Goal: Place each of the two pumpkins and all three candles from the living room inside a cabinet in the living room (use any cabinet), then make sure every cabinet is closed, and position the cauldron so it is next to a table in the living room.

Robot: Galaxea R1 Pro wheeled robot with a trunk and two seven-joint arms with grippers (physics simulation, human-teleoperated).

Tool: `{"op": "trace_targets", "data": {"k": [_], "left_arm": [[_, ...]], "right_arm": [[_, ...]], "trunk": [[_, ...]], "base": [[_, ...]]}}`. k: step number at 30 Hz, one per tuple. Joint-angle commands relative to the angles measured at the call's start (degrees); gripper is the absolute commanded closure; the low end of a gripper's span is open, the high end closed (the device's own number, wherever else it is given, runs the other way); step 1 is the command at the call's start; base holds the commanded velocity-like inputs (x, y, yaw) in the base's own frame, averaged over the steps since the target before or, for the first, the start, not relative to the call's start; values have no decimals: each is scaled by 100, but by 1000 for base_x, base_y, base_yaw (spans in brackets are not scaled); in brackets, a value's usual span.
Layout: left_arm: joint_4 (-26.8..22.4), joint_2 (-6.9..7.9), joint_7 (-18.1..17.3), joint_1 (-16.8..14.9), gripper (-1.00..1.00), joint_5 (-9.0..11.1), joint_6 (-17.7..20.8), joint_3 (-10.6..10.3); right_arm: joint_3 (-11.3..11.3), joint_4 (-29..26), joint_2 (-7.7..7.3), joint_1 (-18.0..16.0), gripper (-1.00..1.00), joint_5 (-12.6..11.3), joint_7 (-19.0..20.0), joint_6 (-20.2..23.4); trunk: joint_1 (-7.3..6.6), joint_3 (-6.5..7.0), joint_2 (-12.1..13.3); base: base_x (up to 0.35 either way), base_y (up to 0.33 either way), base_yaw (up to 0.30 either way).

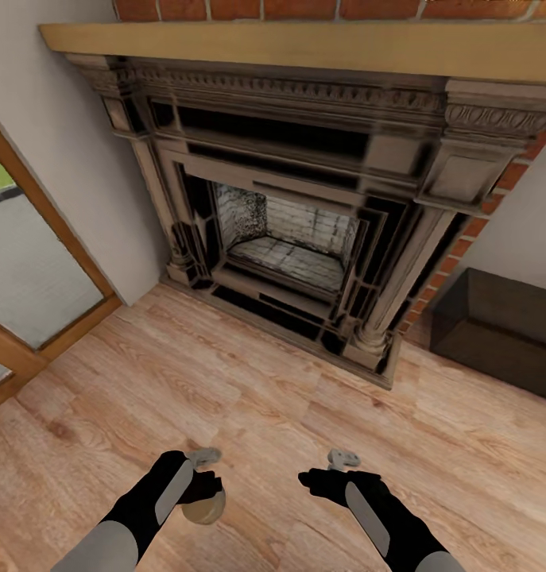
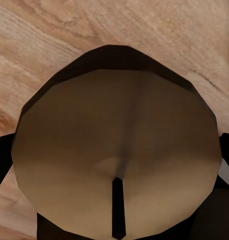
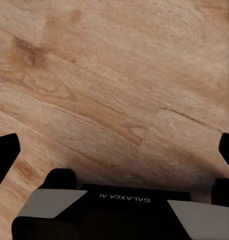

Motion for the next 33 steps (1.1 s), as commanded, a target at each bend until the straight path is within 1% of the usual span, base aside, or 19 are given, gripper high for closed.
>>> {"op": "trace_targets", "data": {"k": [1,11,19,30,33], "left_arm": [[-10,4,52,-1,100,65,15,-20],[-10,4,52,-1,100,63,15,-16],[-10,4,52,-1,100,62,17,-12],[-19,4,52,-1,100,63,19,-12],[-19,4,52,-1,100,62,18,-12]], "right_arm": [[17,1,-2,-4,-100,-50,-38,17],[17,14,-5,-4,-100,-50,-38,15],[17,23,-3,-4,-100,-50,-38,16],[17,28,-2,-4,-100,-57,-38,17],[12,110,-1,-4,-100,-58,-38,13]], "trunk": [[0,-1,-3],[0,30,-3],[-175,201,318],[-175,230,318],[-175,231,318]], "base": [[0,0,-284],[0,0,-284],[0,0,-284],[0,0,-285],[0,0,-285]]}}
